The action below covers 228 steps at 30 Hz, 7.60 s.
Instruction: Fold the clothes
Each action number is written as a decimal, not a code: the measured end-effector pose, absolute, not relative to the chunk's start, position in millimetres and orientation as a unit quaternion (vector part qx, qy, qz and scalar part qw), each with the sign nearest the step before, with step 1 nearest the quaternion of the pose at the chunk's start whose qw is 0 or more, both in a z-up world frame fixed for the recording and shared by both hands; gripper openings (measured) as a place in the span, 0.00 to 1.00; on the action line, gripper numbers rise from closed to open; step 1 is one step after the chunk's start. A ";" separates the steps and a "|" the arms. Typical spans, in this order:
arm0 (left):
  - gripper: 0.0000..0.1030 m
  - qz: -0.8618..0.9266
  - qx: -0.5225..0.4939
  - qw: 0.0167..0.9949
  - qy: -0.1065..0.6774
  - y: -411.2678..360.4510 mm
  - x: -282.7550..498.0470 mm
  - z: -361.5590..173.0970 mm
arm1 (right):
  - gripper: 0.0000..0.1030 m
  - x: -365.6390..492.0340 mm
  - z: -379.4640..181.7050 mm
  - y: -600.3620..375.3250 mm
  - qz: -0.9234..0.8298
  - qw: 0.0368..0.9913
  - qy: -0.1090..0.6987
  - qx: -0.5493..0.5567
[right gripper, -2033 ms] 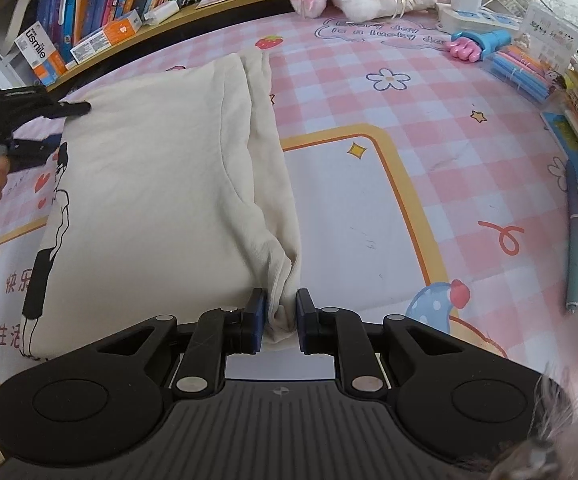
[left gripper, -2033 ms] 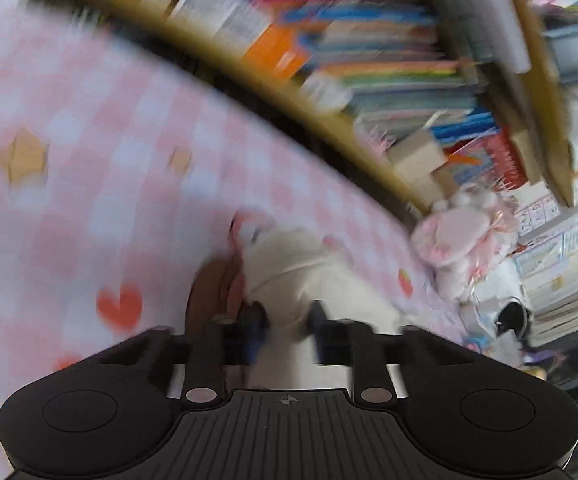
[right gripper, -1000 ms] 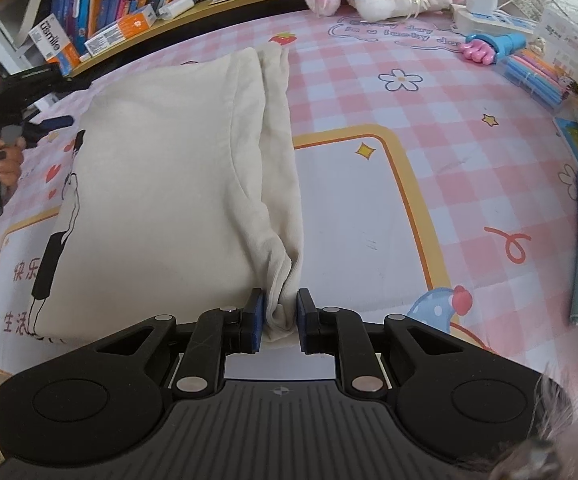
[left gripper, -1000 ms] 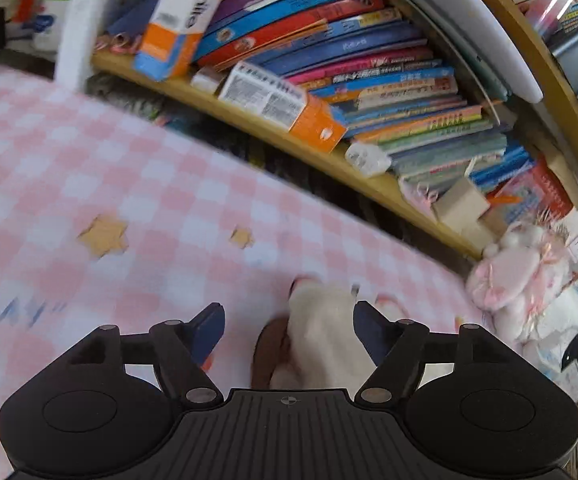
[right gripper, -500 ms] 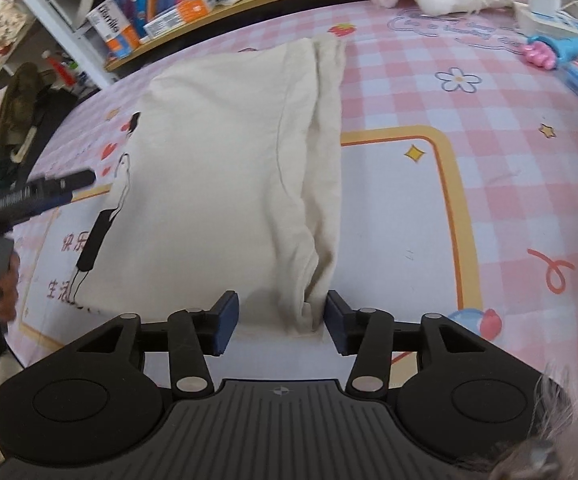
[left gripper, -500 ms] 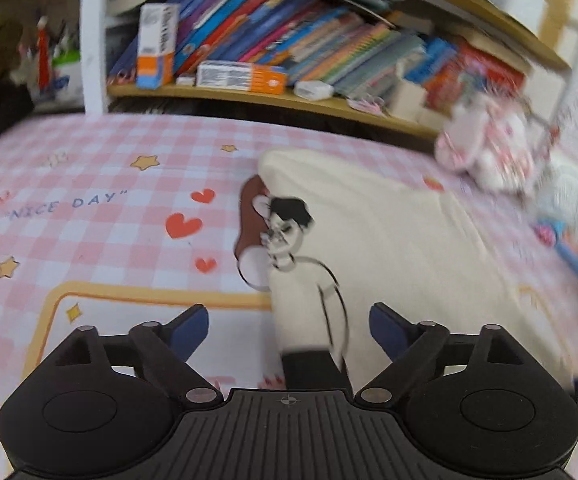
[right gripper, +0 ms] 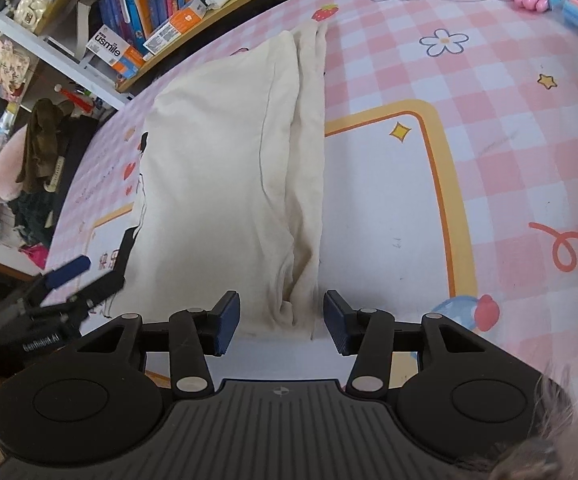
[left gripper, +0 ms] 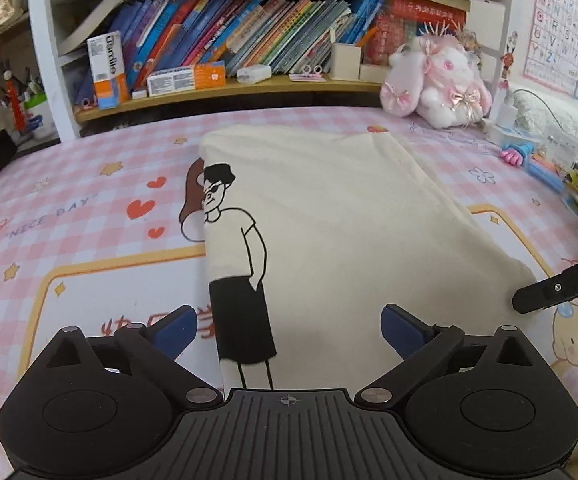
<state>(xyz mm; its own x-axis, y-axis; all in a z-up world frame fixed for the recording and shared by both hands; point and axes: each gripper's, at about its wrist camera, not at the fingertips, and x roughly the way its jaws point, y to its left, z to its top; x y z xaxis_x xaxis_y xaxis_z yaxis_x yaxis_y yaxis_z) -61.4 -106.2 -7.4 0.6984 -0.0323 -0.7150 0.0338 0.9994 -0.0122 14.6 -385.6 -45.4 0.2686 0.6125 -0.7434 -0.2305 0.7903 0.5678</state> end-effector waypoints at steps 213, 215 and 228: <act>0.56 -0.041 0.118 0.892 0.435 -52.3 79.1 16.4 | 0.37 143.1 -24.3 -335.9 0.318 0.863 0.388 -0.057; 0.45 -0.062 0.019 0.898 0.436 -38.1 68.4 18.8 | 0.37 143.0 -23.4 -353.5 0.279 0.873 0.399 0.016; 0.03 -0.137 -0.182 0.866 0.446 -6.0 52.6 -14.0 | 0.10 69.9 -27.2 -373.0 0.201 0.841 0.457 0.207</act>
<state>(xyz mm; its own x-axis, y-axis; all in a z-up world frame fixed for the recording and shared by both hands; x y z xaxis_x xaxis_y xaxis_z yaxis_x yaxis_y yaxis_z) 52.6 -6.0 -14.0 0.5648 -0.3997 -0.7220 0.0759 0.8964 -0.4368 69.9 -373.0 -27.2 0.5006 0.5282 -0.6859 -0.1494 0.8331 0.5325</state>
